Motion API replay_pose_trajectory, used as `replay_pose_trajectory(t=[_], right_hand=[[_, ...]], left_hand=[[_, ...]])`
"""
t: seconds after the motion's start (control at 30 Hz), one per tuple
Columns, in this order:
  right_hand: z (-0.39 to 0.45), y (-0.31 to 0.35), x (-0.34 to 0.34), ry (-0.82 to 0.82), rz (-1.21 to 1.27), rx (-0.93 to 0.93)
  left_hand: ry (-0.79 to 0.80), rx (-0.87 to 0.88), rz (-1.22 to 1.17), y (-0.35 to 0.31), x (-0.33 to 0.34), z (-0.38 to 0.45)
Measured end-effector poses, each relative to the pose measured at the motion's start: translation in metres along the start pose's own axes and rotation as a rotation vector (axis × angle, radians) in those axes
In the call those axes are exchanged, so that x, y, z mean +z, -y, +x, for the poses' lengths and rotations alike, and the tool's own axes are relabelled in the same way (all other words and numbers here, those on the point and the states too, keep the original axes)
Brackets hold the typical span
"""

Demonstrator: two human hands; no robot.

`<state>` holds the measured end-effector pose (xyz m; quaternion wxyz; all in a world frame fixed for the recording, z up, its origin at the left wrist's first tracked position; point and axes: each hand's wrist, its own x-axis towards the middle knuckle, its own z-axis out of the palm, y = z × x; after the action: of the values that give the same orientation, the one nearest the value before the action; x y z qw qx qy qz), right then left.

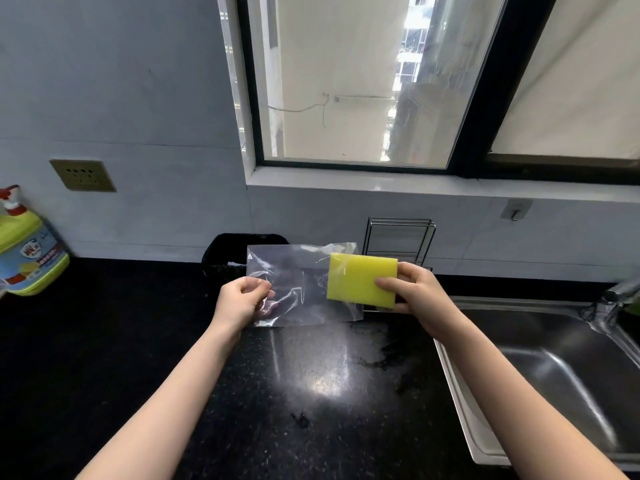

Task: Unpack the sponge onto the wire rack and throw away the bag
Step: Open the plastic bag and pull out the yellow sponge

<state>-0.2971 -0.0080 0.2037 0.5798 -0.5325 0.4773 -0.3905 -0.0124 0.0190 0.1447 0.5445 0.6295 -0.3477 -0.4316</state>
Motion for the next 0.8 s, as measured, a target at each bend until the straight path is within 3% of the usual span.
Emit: replay_pose_trajectory(t=[0.23, 0.67, 0.73, 0.8], right_hand=[[0.005, -0.003, -0.014, -0.219, 0.125, 0.034], [0.005, -0.025, -0.004, -0.132, 0.115, 0.113], [0.006, -0.026, -0.003, -0.119, 0.104, 0.114], [0.007, -0.029, -0.002, -0.115, 0.098, 0.114]], left_hand=[[0.026, -0.182, 0.079, 0.038, 0.002, 0.008], [0.048, -0.355, 0.469, 0.104, -0.006, 0.021], [-0.002, -0.311, 0.675, 0.100, -0.011, 0.020], [-0.016, -0.210, 0.709, 0.087, -0.008, 0.012]])
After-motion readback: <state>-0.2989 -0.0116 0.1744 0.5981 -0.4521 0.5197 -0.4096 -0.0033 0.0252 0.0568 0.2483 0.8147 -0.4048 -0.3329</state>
